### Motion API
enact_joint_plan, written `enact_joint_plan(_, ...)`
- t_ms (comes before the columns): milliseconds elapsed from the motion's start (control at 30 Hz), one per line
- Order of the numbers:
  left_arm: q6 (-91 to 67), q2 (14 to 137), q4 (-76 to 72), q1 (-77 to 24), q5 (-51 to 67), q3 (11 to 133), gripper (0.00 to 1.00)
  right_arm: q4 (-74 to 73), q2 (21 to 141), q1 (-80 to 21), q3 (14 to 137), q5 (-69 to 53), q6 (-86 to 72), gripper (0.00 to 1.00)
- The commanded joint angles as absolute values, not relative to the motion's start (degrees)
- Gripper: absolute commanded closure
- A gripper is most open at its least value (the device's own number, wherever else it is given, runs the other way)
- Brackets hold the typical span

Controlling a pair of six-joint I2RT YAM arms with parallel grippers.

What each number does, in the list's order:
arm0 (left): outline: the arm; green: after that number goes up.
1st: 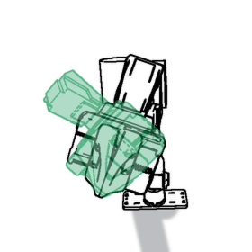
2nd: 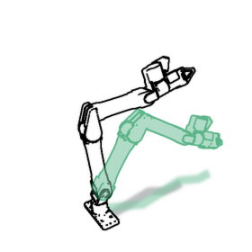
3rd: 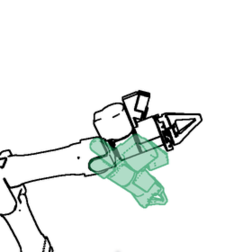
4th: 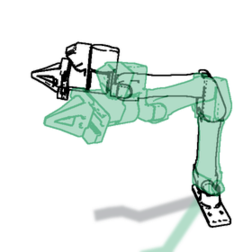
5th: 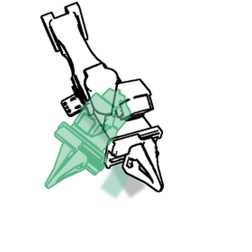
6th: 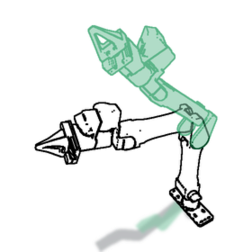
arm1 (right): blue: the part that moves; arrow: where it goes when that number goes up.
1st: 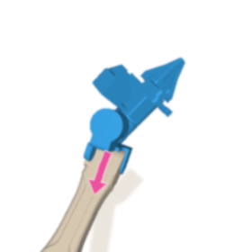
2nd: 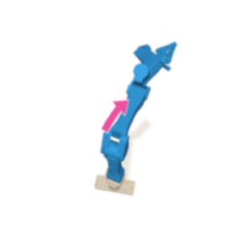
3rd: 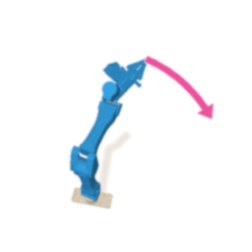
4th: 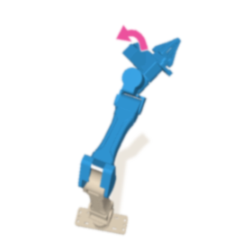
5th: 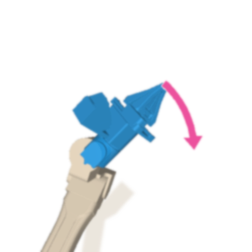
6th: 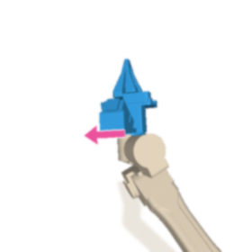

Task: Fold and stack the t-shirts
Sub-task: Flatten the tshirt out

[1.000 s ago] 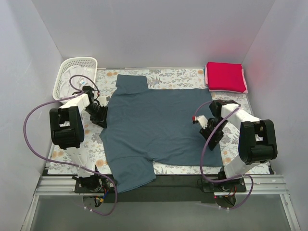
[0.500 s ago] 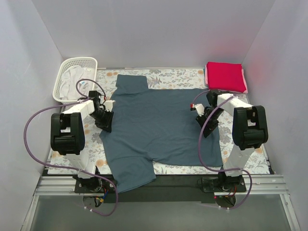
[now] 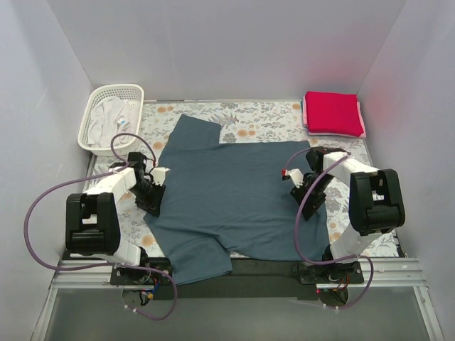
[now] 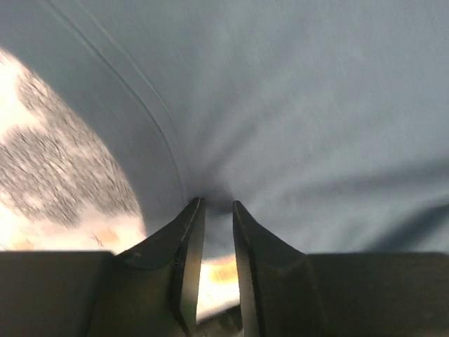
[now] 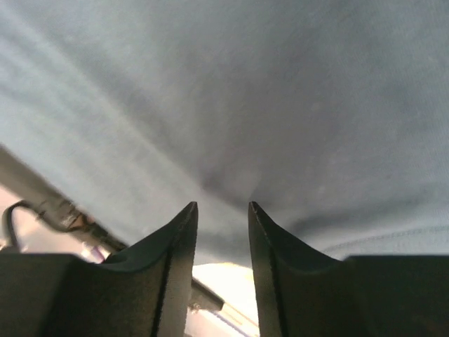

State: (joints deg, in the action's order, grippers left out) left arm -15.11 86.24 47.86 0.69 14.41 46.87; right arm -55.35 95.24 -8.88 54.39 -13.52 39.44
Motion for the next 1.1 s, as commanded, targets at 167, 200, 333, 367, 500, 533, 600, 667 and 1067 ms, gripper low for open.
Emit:
enact_joint_plan(167, -15.90, 92.42, 57.39, 0.97, 26.52, 77.48, 0.64, -59.41, 100.62, 2.98, 88.03, -23.46, 34.48, 0.52)
enact_joint_plan(200, -16.60, 94.72, 57.13, 1.05, 27.76, 82.22, 0.64, -59.15, 102.29, 3.95, 91.46, -24.68, 33.06, 0.52)
enact_joint_plan(333, -22.32, 103.96, 51.78, 0.97, 31.99, 96.66, 0.64, -53.01, 110.37, 5.80, 100.19, -24.70, 24.54, 0.53)
enact_joint_plan(367, -24.85, 106.76, 48.55, 1.05, 31.91, 100.16, 0.64, -51.78, 111.43, 5.71, 100.98, -24.52, 23.22, 0.53)
enact_joint_plan(500, -29.42, 112.67, 41.59, 1.05, 30.85, 105.81, 0.64, -46.24, 116.36, 5.54, 102.39, -22.77, 17.68, 0.54)
enact_joint_plan(533, -30.40, 113.72, 40.01, 1.05, 30.59, 106.69, 0.63, -44.49, 117.85, 5.45, 102.39, -22.59, 17.14, 0.54)
enact_joint_plan(600, -32.16, 117.41, 37.62, 1.05, 30.50, 110.45, 0.63, -42.03, 119.17, 5.27, 102.39, -22.15, 16.26, 0.54)
enact_joint_plan(667, -32.87, 122.14, 37.88, 0.97, 29.71, 113.97, 0.63, -40.70, 120.84, 4.66, 102.48, -21.71, 15.56, 0.53)
enact_joint_plan(1067, -34.36, 132.44, 33.40, 1.05, 26.28, 121.63, 0.64, -30.85, 126.38, 1.58, 100.54, -13.80, 12.57, 0.52)
